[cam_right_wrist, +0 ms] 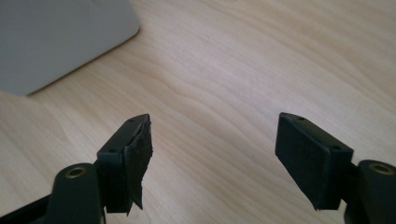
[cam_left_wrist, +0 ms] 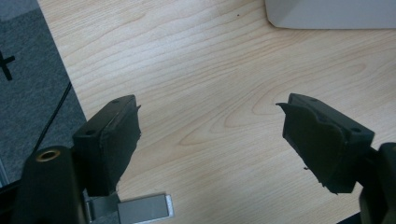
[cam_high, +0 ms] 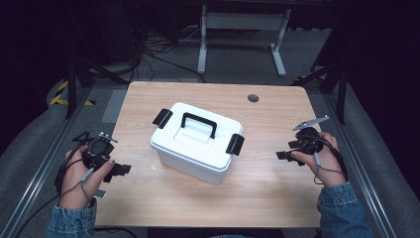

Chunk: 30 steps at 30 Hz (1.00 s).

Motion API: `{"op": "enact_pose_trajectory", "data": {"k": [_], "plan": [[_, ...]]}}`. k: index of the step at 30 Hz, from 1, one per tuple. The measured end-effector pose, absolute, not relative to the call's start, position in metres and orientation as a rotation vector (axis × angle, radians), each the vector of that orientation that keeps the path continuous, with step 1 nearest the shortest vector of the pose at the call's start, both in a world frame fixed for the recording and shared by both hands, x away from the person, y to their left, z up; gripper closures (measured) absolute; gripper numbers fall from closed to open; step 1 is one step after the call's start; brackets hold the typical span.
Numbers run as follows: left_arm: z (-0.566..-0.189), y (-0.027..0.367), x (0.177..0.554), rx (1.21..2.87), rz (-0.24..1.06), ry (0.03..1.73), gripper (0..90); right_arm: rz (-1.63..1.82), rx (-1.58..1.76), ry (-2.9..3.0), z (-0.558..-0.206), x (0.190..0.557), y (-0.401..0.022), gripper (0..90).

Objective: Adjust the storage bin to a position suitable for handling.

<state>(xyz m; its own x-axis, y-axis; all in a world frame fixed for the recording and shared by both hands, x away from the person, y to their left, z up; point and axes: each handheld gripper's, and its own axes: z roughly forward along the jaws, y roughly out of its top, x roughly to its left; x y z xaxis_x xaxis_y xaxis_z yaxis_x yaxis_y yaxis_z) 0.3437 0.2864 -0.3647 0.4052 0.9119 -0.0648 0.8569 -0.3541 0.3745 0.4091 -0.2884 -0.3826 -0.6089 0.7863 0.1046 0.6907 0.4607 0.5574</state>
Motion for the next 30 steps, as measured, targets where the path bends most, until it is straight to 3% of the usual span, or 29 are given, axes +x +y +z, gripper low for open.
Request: {"op": "enact_pose_trajectory", "data": {"k": [4, 6, 9, 20, 30], "plan": [[-0.365, 0.285, 0.343, 2.325, 0.232, 1.537, 19.9, 0.901, 1.245, 2.515, -0.376, 0.412, -0.28, 35.6], [-0.366, 0.284, 0.343, 2.34, 0.243, 1.539, 20.6, 0.947, 1.217, 2.543, -0.373, 0.413, -0.278, 45.1], [-0.365, 0.286, 0.343, 2.351, 0.245, 1.532, 21.3, 1.01, 1.199, 2.591, -0.37, 0.414, -0.273, 48.9], [-0.363, 0.285, 0.344, 2.339, 0.237, 1.523, 22.5, 1.009, 1.043, 2.633, -0.331, 0.422, -0.24, 50.3], [-0.359, 0.284, 0.351, 2.34, 0.24, 1.5, 22.0, 1.024, 0.84, 2.709, -0.303, 0.434, -0.179, 48.8]]}}
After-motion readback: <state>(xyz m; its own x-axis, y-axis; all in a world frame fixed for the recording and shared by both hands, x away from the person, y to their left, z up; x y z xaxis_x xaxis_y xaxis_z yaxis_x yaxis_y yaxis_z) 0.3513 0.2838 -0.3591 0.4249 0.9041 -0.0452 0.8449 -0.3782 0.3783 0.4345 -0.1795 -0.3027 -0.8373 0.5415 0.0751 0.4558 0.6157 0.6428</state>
